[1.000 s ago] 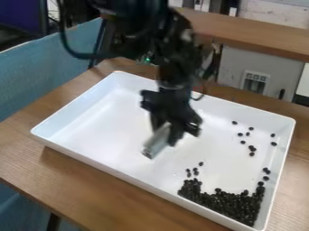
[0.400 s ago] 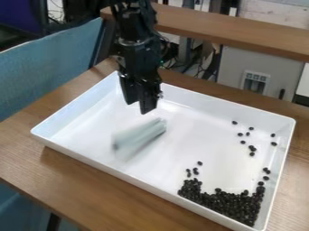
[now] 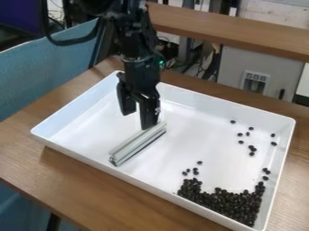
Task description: Sweep into pile
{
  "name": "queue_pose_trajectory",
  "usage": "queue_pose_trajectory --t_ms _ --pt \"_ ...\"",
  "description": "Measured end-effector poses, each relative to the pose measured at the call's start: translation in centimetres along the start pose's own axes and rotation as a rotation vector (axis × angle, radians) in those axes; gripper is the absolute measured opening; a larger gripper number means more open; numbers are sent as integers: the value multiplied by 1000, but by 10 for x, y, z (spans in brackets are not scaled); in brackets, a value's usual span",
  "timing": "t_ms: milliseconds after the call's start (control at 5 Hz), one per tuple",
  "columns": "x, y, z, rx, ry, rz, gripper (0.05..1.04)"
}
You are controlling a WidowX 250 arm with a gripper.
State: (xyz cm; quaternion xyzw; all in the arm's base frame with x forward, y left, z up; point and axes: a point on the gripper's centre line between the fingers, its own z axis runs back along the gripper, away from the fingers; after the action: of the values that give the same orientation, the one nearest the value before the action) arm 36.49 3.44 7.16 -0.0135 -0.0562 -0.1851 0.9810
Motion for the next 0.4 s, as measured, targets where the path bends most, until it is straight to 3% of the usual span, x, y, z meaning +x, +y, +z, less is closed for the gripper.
queue_pose_trajectory --t_ms 200,400 --pt "-1 1 -1 7 6 -10 999" --pt "3 4 -9 12 57 -104 999"
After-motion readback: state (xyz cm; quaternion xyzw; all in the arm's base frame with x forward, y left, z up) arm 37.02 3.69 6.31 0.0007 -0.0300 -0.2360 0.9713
